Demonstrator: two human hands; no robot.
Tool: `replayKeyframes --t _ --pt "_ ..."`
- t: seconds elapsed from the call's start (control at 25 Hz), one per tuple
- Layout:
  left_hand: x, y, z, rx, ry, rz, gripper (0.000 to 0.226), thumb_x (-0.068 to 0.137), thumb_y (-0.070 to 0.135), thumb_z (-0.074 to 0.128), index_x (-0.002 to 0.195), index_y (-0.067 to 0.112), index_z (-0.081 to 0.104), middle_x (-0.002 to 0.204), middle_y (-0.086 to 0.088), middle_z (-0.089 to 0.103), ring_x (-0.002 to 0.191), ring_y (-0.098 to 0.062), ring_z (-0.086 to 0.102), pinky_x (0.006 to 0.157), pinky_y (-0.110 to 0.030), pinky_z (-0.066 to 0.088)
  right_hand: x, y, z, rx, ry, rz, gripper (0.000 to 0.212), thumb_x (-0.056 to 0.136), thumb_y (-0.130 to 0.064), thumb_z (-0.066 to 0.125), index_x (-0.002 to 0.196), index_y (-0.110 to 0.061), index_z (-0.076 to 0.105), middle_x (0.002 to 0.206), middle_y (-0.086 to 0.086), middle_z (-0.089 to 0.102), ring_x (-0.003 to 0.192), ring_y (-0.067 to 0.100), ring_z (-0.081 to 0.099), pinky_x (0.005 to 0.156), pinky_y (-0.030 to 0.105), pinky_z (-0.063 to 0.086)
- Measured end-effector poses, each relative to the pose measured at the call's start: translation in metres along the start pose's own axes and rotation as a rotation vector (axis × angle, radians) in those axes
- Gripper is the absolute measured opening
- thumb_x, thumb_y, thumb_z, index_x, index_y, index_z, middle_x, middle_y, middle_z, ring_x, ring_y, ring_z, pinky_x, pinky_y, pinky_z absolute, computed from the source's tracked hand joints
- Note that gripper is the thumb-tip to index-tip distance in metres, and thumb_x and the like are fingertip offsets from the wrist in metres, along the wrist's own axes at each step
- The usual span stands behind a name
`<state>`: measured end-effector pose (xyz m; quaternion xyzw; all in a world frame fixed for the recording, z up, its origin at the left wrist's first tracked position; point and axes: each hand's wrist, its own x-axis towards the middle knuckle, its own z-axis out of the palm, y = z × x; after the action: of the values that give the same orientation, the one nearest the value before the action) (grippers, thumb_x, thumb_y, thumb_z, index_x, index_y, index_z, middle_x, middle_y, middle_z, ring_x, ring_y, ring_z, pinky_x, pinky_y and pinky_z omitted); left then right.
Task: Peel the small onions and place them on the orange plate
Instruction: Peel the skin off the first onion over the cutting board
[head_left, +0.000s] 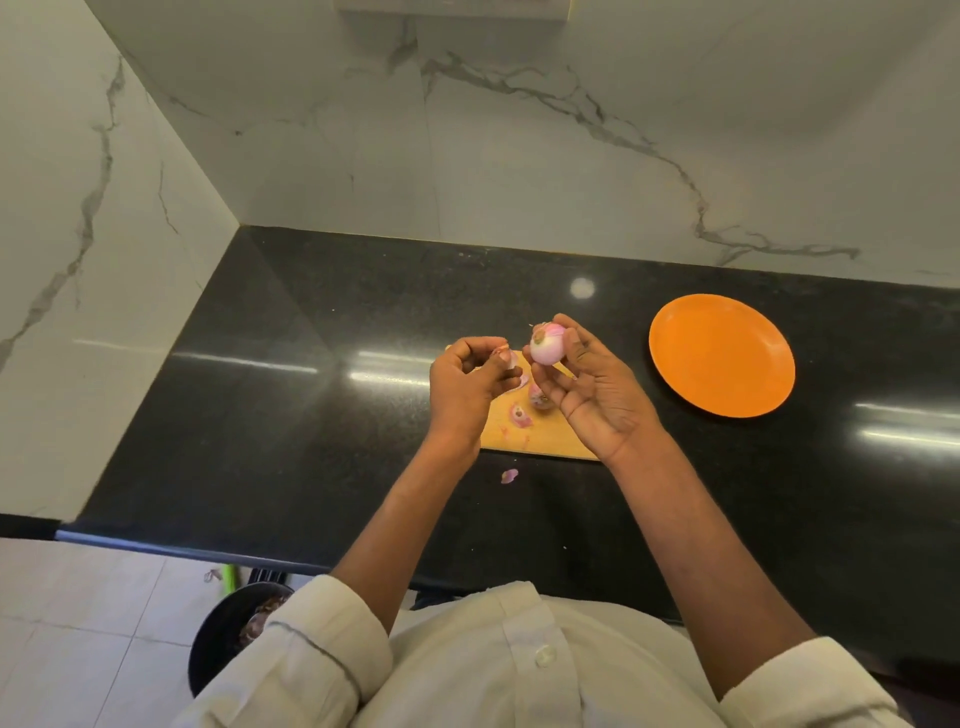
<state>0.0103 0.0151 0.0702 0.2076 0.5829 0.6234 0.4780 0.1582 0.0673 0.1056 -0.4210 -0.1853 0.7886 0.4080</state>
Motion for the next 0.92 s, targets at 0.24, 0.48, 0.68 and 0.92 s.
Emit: replayKeyframes --t 0.24,0.48,0.68,0.92 --pt "0.02 -0.014 -0.01 0.481 0.005 0.134 0.009 0.101 0.018 0.073 0.108 0.013 0.078 0.099 -0.001 0.078 0.093 -0.015 0.076 0.083 -0.03 0.062 0.011 0.005 -0.002 -0.071 0.059 0.047 0.036 0.095 -0.018 0.074 0.13 -0.012 0.07 0.132 0.014 0.069 0.114 0.04 0.073 0.091 0.044 0.063" --pt "0.028 -0.009 -0.001 0.798 -0.127 0.172 0.022 0.104 0.025 0.069 0.122 0.014 0.075 0.118 0.003 0.077 0.112 -0.009 0.068 0.093 -0.025 0.05 0.02 0.004 -0.004 -0.169 0.156 0.01 0.02 0.103 -0.007 0.063 0.116 -0.008 0.078 0.123 0.013 0.075 0.114 0.034 0.074 0.101 0.048 0.06" --pt "0.021 0.002 0.007 0.496 -0.228 0.193 0.027 0.101 0.033 0.074 0.123 0.018 0.075 0.109 0.005 0.078 0.102 -0.012 0.075 0.091 -0.036 0.063 0.013 0.003 -0.006 -0.302 0.121 -0.082 0.026 0.099 -0.006 0.069 0.123 -0.013 0.075 0.115 0.009 0.079 0.108 0.025 0.077 0.091 0.04 0.064" --pt "0.007 0.006 0.007 0.536 -0.185 0.39 0.023 0.098 0.021 0.079 0.119 0.013 0.077 0.102 0.006 0.08 0.096 -0.008 0.077 0.089 -0.036 0.065 0.006 -0.004 -0.002 -0.454 0.024 -0.2 0.02 0.099 -0.008 0.069 0.115 -0.015 0.08 0.115 0.004 0.079 0.111 0.021 0.076 0.092 0.038 0.063"
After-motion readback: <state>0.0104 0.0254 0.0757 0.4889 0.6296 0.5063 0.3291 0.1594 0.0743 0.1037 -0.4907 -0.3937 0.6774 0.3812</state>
